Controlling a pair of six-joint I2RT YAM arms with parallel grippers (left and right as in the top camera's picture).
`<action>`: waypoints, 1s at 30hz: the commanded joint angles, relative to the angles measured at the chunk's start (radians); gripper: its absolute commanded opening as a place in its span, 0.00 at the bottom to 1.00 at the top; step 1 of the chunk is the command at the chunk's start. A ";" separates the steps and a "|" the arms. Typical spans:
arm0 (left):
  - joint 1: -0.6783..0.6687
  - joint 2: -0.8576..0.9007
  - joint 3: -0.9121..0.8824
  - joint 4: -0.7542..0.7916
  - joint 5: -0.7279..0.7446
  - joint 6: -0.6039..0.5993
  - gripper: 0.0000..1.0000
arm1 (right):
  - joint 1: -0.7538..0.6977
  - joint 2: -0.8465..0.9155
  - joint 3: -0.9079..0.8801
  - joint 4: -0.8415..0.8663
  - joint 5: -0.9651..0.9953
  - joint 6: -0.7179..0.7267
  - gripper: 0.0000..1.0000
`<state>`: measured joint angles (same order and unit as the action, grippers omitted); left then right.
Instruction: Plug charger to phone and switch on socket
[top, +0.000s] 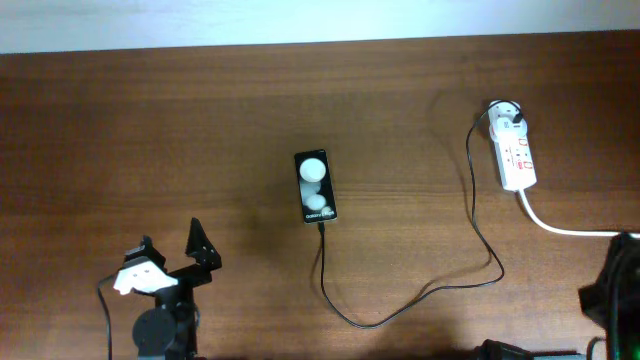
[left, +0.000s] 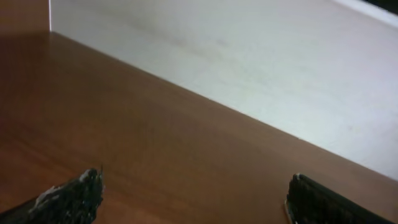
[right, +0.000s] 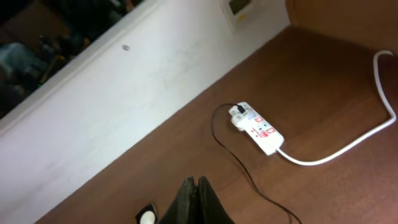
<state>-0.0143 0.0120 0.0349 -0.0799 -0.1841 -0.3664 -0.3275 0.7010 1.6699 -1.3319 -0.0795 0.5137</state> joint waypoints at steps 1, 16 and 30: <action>0.004 0.002 -0.024 0.012 0.004 -0.006 0.99 | 0.053 -0.060 0.023 0.003 -0.064 -0.093 0.10; 0.004 0.002 -0.024 0.012 0.004 -0.006 0.99 | 0.092 -0.088 -0.063 -0.306 0.004 -0.327 0.99; 0.004 0.002 -0.024 0.012 0.004 -0.006 0.99 | 0.171 -0.668 -1.392 1.001 -0.131 -0.323 0.99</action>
<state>-0.0143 0.0158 0.0166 -0.0692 -0.1841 -0.3664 -0.1635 0.0830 0.3481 -0.3759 -0.1856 0.1978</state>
